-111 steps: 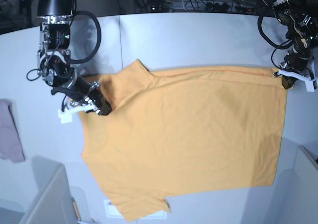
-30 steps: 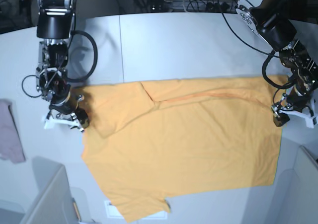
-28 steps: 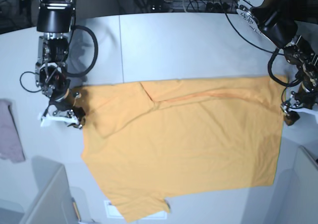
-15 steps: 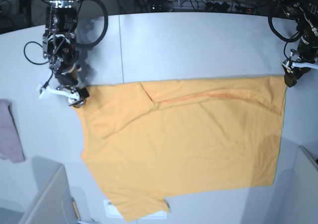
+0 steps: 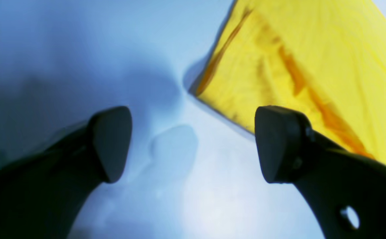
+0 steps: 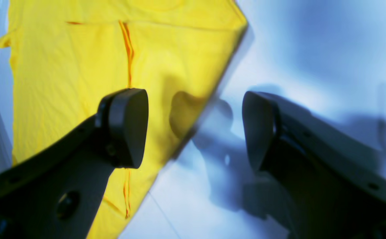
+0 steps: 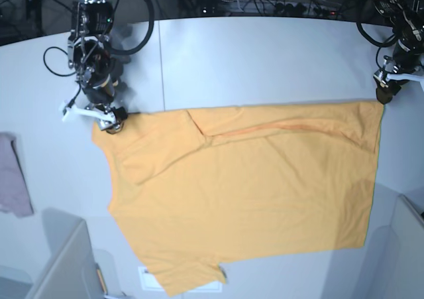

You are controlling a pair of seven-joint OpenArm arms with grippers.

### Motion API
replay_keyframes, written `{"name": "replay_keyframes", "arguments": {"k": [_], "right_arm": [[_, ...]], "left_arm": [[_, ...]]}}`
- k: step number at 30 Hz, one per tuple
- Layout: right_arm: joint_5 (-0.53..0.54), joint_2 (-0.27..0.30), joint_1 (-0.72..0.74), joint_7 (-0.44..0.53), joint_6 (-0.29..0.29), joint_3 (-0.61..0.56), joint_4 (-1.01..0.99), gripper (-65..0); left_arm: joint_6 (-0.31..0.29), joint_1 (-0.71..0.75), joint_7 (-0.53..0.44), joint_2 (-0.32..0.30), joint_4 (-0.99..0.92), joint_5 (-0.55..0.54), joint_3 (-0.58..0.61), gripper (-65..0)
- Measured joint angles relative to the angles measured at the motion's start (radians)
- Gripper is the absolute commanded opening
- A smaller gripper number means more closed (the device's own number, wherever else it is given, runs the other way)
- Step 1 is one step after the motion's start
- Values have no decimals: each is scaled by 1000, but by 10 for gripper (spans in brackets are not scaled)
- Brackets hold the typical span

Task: Fold the T-shirt properly
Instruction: 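Release the fold and regrasp the shirt's collar edge with both grippers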

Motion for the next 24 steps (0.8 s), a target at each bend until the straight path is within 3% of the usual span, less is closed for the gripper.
{"name": "replay_keyframes", "arguments": {"k": [4, 9, 17, 22, 24], "right_arm": [[0, 0, 13, 13, 19, 0, -28, -233], [0, 0, 22, 14, 24, 0, -39, -233], [0, 0, 26, 14, 23, 0, -41, -233], [8, -3, 23, 73, 24, -6, -50, -233], [8, -2, 24, 86, 31, -6, -60, -236]], "left_arm": [[-3, -49, 0, 1, -69, -5, 2, -95], [-4, -98, -26, -11, -134, -16, 87, -95], [-16, -153, -42, -15, -214, -44, 84, -97], [-16, -155, -46, -16, -217, -45, 84, -97], [-16, -155, -46, -16, -217, -45, 84, -138]]}}
